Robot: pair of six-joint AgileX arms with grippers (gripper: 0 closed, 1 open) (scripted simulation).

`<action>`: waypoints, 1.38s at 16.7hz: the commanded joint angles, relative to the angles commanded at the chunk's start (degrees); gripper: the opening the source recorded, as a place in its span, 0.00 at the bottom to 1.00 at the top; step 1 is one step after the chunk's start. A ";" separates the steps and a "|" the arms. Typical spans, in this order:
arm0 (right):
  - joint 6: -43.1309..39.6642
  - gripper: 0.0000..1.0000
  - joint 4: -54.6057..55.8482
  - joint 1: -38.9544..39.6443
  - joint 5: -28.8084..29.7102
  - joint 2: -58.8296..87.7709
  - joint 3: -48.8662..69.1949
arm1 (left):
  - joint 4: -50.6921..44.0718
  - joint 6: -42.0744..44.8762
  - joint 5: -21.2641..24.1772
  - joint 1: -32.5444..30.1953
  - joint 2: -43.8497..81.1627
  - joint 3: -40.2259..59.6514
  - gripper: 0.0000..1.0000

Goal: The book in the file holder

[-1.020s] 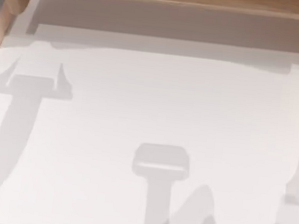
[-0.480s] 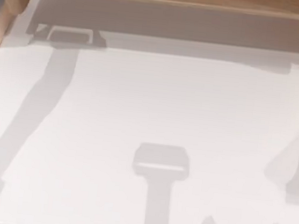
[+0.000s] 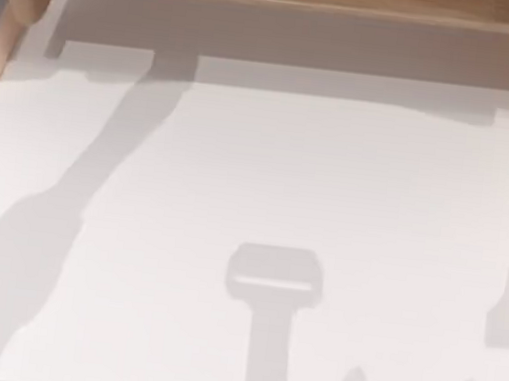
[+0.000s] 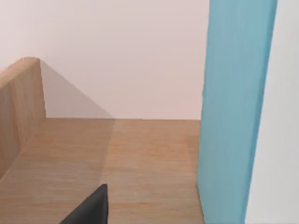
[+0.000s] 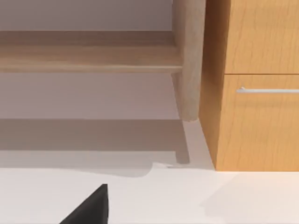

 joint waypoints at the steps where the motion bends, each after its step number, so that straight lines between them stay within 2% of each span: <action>1: 0.00 1.00 0.00 0.00 0.00 0.00 0.00 | -0.08 0.01 -0.52 -0.57 2.19 2.29 1.00; 4: 0.00 1.00 0.00 0.00 0.00 0.00 0.00 | -0.22 0.03 -1.38 -1.51 6.13 6.40 1.00; 11: 0.00 1.00 0.00 0.00 0.00 0.00 0.00 | -0.28 0.03 -1.30 -1.34 6.66 6.94 1.00; 17: 0.00 1.00 0.00 0.00 0.00 0.00 0.00 | -2.25 -0.02 -0.40 -0.60 11.52 13.82 1.00; 21: 0.00 1.00 0.00 0.00 0.00 0.00 0.00 | -2.30 -0.02 -0.38 -0.59 11.65 13.98 1.00; 23: 0.00 1.00 0.00 0.00 0.00 0.00 0.00 | -2.30 -0.02 -0.38 -0.59 11.65 13.98 0.85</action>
